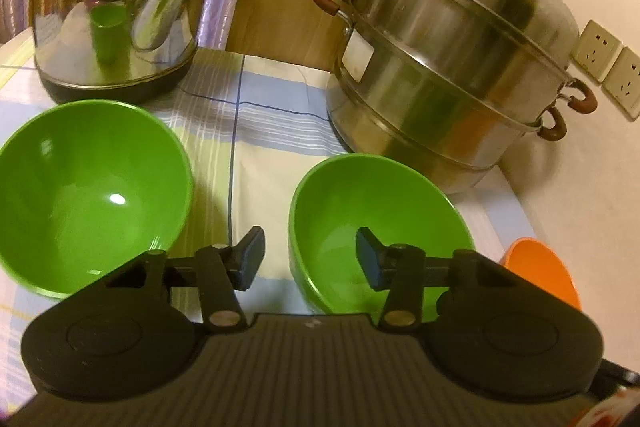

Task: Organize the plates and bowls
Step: 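Close both grippers on the rim of the green bowl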

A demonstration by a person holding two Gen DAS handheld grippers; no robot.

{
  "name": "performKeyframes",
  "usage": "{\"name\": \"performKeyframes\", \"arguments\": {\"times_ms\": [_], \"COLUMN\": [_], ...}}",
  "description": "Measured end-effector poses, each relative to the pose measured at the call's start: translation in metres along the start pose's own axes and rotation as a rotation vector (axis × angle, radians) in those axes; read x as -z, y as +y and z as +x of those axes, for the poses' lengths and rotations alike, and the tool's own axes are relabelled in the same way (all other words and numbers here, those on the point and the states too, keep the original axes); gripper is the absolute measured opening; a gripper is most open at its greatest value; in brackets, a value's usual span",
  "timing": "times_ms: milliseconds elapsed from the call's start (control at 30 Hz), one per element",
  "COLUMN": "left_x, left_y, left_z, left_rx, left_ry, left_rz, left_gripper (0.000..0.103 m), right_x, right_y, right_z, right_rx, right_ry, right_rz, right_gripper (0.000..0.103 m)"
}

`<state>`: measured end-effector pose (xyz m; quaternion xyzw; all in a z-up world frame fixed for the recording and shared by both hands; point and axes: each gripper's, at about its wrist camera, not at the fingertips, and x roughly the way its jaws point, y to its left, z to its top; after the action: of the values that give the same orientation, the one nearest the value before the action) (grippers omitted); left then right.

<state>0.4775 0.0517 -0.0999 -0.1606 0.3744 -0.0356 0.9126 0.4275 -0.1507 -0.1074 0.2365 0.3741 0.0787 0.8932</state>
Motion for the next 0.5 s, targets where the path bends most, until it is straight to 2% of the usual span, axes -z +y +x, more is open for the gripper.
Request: {"name": "performKeyframes", "arguments": {"times_ms": [367,500], "left_x": [-0.008,-0.008], "left_y": [-0.006,-0.006], "left_z": [0.026,0.032], "left_rx": [-0.022,-0.036], "left_ry": [0.023,0.035], "left_rz": [0.061,0.076], "left_gripper": [0.028,0.022], "right_x": [-0.005,-0.008], "right_y": [0.012,0.017], "right_z": [0.018,0.024], "right_rx": [0.048,0.084], "right_ry": [-0.01,-0.011], "right_rz": [-0.067,-0.105], "right_gripper": [0.024,0.023]}}
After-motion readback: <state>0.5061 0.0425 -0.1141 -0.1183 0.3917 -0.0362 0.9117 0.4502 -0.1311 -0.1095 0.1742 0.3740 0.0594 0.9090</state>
